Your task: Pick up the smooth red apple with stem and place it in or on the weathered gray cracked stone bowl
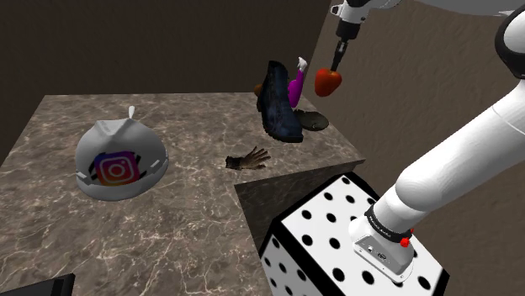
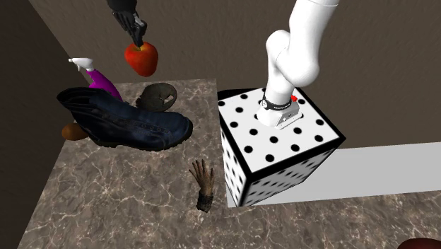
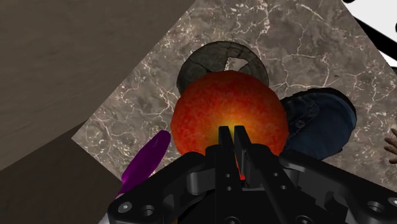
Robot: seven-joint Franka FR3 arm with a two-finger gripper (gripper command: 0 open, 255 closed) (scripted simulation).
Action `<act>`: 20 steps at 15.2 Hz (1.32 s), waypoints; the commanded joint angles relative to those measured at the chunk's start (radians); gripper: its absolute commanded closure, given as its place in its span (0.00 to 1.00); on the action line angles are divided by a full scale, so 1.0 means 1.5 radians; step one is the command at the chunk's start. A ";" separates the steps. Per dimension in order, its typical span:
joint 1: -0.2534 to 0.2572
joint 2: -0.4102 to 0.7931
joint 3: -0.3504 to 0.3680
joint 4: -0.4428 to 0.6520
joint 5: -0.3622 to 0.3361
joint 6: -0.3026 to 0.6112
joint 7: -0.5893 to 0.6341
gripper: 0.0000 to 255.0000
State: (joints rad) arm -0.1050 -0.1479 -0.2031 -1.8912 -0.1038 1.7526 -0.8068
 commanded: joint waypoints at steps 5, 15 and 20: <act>-0.001 0.004 -0.002 -0.049 -0.001 0.053 0.003 1.00; -0.002 0.016 -0.005 -0.126 -0.002 0.142 0.007 1.00; -0.003 0.027 -0.006 -0.159 -0.001 0.186 0.009 1.00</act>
State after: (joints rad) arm -0.1096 -0.1094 -0.2119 -2.1192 -0.1057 2.0183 -0.7943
